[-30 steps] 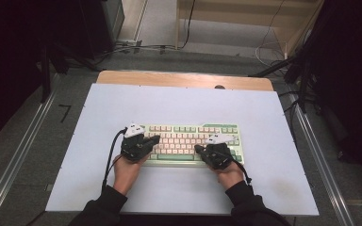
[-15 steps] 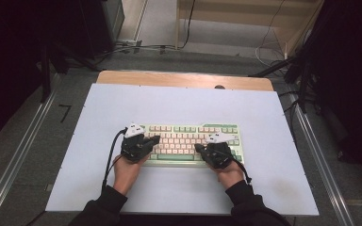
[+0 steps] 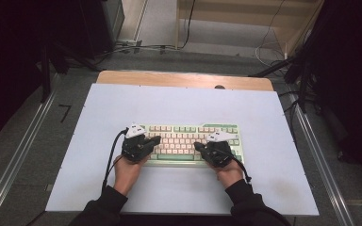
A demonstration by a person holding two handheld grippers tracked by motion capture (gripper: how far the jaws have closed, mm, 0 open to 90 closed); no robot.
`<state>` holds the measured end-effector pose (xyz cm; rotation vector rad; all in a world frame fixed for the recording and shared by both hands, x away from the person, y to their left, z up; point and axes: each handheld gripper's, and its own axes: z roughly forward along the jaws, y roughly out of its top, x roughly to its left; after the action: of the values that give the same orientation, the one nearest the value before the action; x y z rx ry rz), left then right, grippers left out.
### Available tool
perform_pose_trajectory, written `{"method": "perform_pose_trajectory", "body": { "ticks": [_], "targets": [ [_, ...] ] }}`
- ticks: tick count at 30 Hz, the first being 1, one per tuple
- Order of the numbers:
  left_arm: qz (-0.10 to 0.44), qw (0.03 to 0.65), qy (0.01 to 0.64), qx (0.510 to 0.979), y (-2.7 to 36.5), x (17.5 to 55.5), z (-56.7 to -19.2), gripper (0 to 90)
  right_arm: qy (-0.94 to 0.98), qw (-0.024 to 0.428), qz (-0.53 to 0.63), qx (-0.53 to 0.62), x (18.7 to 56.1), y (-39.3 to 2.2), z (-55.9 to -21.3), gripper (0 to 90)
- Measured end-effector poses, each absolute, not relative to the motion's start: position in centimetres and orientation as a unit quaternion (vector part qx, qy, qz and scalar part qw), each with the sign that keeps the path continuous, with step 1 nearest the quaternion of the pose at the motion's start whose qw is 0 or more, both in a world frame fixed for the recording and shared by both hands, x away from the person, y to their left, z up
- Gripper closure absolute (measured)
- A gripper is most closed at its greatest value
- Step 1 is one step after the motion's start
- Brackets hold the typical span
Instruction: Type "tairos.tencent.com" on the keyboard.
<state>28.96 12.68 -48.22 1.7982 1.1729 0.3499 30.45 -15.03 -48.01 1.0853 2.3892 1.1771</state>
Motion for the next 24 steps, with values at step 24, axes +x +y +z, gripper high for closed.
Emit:
{"method": "perform_pose_trajectory", "body": {
  "ticks": [24],
  "targets": [
    [0.138,0.467,0.476,0.732,12.60,28.80,-48.15,90.0,0.820,0.136,0.411,0.373,30.69,-14.73,-47.48,87.9]
  ]
}}
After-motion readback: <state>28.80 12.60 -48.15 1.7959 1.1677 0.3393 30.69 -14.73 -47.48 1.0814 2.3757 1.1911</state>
